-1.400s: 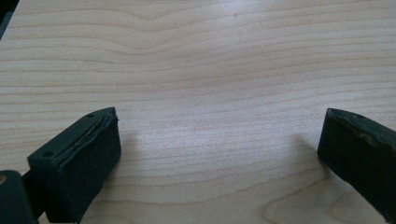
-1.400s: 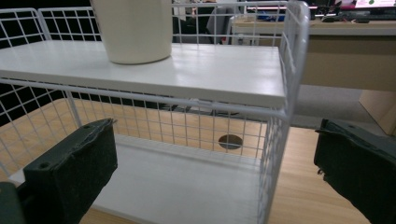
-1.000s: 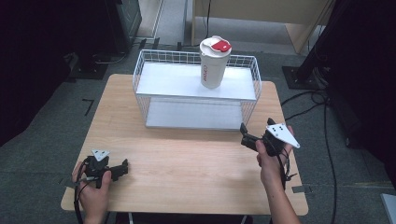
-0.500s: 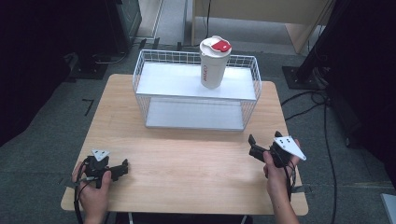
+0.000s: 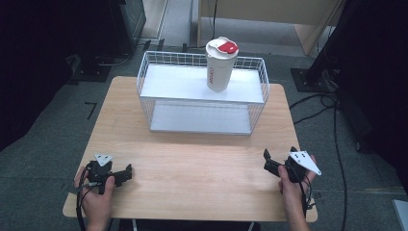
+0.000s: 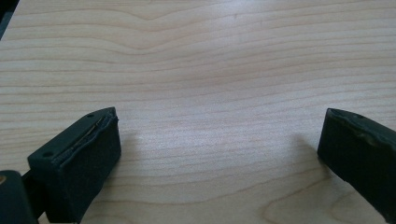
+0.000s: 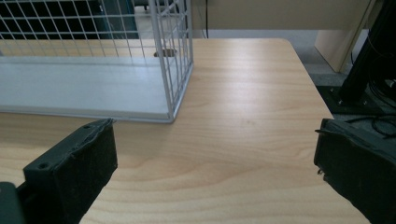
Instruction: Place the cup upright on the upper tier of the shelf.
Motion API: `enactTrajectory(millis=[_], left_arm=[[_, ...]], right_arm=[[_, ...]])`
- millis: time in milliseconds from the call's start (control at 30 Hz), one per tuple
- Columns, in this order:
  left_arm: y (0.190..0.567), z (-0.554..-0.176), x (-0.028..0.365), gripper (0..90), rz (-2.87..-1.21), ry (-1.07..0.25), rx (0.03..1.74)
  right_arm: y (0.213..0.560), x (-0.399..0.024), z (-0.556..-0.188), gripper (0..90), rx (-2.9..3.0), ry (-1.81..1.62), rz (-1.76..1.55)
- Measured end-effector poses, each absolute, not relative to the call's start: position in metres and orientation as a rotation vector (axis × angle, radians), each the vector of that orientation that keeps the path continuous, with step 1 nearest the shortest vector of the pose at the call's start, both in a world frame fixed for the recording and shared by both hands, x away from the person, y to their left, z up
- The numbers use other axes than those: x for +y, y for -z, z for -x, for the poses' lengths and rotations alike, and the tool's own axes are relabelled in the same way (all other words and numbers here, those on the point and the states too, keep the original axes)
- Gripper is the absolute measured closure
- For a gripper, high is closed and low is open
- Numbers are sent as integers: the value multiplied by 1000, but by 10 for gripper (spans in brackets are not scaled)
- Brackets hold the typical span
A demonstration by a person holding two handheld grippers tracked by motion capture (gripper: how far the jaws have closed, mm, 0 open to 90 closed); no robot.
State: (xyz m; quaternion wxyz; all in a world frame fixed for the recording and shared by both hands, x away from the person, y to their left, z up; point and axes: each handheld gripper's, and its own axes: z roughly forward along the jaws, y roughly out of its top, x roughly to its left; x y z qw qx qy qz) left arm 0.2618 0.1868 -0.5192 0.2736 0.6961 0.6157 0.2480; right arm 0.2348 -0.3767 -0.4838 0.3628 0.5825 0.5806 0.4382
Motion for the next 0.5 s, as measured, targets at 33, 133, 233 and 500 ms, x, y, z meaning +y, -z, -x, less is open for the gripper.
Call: enactTrajectory(millis=[33,133,233,500], left_arm=[[519,-262,187,0,-1873,-667,1656],[519,-262,187,0,-1873,-667,1656],[519,-262,187,0,-1873,-667,1656],[519,-262,187,0,-1873,-667,1656]], right_arm=[[486,-378,-234,0,1495,-1123,-1503],[491,-382,-229,0,1497,-1109,-1520],[496,-387,-225,0,1501,-1088,-1534],[506,-402,-213,0,1507,-1039,-1558]])
